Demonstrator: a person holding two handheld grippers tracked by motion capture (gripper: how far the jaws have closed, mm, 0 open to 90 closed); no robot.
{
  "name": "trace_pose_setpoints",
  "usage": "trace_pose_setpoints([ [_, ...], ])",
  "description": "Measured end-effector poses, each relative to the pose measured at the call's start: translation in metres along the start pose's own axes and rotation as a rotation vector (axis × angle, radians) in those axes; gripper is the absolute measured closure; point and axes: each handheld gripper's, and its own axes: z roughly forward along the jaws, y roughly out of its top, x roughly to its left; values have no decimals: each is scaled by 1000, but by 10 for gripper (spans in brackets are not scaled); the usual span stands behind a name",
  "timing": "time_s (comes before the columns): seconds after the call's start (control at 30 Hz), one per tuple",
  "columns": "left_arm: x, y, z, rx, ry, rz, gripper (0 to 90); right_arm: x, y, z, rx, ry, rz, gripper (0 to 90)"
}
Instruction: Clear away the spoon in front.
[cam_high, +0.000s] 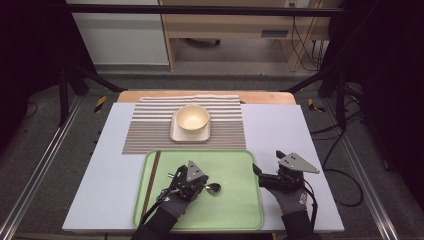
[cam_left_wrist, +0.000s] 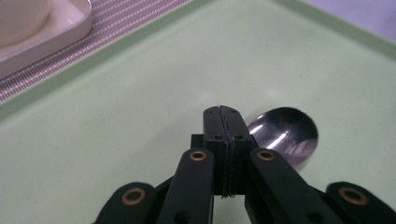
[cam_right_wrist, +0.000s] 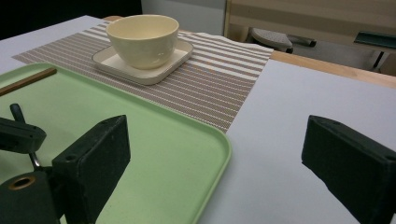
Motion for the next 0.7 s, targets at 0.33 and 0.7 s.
trace_pose_setpoints([
  [0.33, 1, -3, 8, 64, -11, 21, 894, 0, 0, 0, 1, 1, 0, 82],
  [0.7, -2, -12, -2, 81, -59, 70, 894, 0, 0, 0, -1, -1, -1, 81],
])
